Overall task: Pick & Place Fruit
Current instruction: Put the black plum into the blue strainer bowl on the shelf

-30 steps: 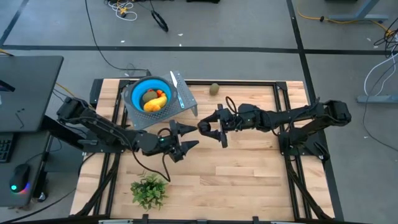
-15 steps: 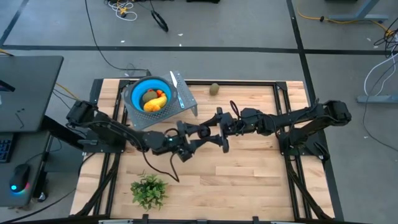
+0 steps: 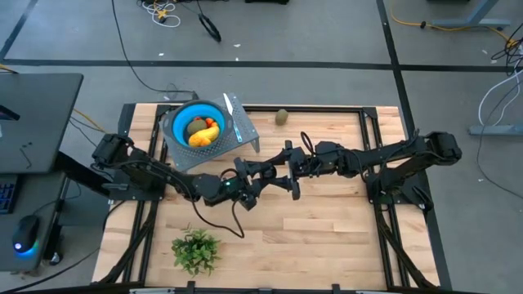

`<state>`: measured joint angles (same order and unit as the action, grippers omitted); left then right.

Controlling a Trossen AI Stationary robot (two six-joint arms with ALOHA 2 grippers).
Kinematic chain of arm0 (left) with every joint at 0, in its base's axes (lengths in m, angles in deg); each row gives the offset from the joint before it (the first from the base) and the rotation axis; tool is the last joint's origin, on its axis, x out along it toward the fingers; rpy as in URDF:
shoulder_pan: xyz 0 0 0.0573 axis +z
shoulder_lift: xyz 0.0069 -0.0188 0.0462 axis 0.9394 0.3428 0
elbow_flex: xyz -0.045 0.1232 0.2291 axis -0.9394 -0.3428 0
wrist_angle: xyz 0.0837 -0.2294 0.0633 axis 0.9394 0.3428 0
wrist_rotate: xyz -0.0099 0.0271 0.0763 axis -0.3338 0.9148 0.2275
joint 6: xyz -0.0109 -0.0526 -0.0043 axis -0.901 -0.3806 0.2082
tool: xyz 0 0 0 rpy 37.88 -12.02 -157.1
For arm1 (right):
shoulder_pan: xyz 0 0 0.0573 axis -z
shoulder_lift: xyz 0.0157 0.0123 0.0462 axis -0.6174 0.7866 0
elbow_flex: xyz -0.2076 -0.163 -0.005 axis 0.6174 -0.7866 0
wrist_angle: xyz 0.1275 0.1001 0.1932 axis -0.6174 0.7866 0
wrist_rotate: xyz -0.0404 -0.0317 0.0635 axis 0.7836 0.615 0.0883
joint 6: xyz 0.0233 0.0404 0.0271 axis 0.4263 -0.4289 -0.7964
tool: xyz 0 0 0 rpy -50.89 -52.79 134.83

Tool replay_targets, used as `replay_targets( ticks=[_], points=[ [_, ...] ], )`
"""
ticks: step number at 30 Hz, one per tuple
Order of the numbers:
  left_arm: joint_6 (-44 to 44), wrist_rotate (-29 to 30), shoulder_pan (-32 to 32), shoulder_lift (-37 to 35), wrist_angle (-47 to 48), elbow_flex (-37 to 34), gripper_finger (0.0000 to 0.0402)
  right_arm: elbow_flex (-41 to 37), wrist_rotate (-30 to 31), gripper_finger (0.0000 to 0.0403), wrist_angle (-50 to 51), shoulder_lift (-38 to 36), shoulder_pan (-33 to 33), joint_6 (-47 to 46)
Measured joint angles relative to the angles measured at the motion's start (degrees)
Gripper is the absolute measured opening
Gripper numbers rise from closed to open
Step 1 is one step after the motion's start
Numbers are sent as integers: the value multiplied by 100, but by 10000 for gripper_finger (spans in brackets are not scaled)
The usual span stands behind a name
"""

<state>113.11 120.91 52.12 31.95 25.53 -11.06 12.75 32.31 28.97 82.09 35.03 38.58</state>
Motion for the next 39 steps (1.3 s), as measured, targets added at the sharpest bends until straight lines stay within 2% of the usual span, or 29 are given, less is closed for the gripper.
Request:
replay_targets(
  ticks=[17,24,27,35,39],
  points=[
    [162,-71,-3,0,76,0,273,4,0,280,19,0,0,100],
    [160,-75,-21,0,99,-4,280,4,7,280,101,-2,6,212],
    [44,-79,-21,0,114,-7,276,4,184,282,130,-5,4,237],
    [-811,-57,-14,0,201,-7,278,7,392,309,307,-46,4,620],
    [-936,-43,-8,0,187,-5,276,4,405,311,396,-164,7,619]
  ],
)
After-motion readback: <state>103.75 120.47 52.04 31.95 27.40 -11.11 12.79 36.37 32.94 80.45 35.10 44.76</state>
